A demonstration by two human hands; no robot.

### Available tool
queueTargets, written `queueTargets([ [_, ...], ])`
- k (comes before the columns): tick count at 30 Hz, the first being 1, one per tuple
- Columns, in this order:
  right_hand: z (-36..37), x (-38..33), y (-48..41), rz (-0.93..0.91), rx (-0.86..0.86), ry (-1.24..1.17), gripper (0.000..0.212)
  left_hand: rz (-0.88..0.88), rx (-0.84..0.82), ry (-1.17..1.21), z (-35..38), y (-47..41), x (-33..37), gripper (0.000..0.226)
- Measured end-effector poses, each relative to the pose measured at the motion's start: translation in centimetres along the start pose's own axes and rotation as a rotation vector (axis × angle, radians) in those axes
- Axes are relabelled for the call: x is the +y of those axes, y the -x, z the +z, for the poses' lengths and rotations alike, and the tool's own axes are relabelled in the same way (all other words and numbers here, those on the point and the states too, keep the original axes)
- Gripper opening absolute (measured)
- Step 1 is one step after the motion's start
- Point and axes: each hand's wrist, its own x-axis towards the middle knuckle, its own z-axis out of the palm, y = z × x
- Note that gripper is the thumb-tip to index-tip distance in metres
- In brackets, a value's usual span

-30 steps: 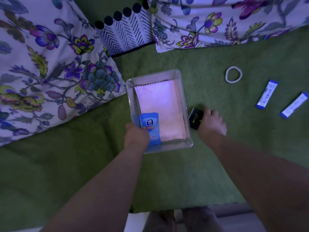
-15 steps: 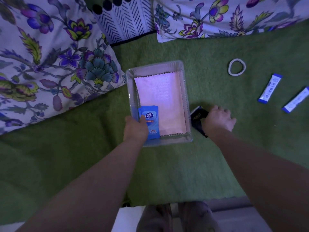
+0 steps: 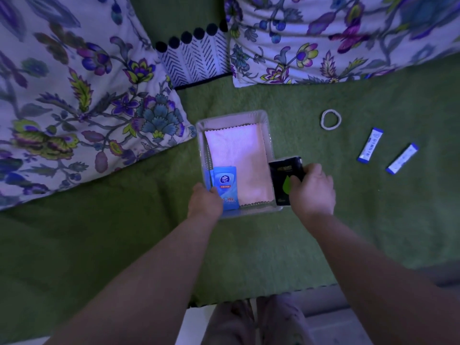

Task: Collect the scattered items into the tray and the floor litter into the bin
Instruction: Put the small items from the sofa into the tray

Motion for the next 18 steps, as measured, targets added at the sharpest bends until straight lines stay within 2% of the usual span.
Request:
queueTargets([
  [7,3.7,-5.4,0.0,-0.031,-0.243,-0.020,0.027,0.027,-0.081,-0.042,-1.5,-0.9,-1.0,0.038],
  [18,9.7,-8.2,-0.4,0.066,-0.394,0.010,0.035,0.052,-0.169,0.032,-1.5,-2.8,-3.0,0.045],
])
